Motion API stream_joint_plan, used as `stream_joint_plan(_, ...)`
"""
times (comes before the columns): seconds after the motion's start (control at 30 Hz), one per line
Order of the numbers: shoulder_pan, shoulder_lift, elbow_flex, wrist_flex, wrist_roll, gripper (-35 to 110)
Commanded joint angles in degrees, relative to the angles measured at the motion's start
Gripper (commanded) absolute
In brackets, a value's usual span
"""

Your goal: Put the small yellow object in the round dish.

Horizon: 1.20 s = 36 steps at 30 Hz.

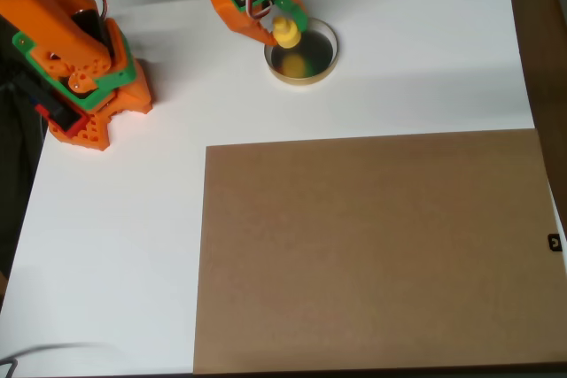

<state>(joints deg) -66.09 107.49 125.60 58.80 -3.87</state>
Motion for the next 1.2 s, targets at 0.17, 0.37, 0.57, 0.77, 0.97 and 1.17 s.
stream_joint_plan(0.17, 1.5, 1.6, -2.9, 1.8, -2.8, 17)
stream_joint_plan(0.37, 4.6, 3.7, -7.0, 6.5, -5.6, 18)
stream_joint_plan(0.57, 10.6, 6.9, -11.4, 11.9, -10.1, 18)
stream_joint_plan(0.77, 16.6, 10.9, -14.8, 18.2, -16.8, 19)
stream_joint_plan(0.97, 21.8, 11.1, -16.3, 19.8, -19.9, 19)
stream_joint_plan(1.17, 31.8, 9.1, -14.0, 15.2, -22.4, 19)
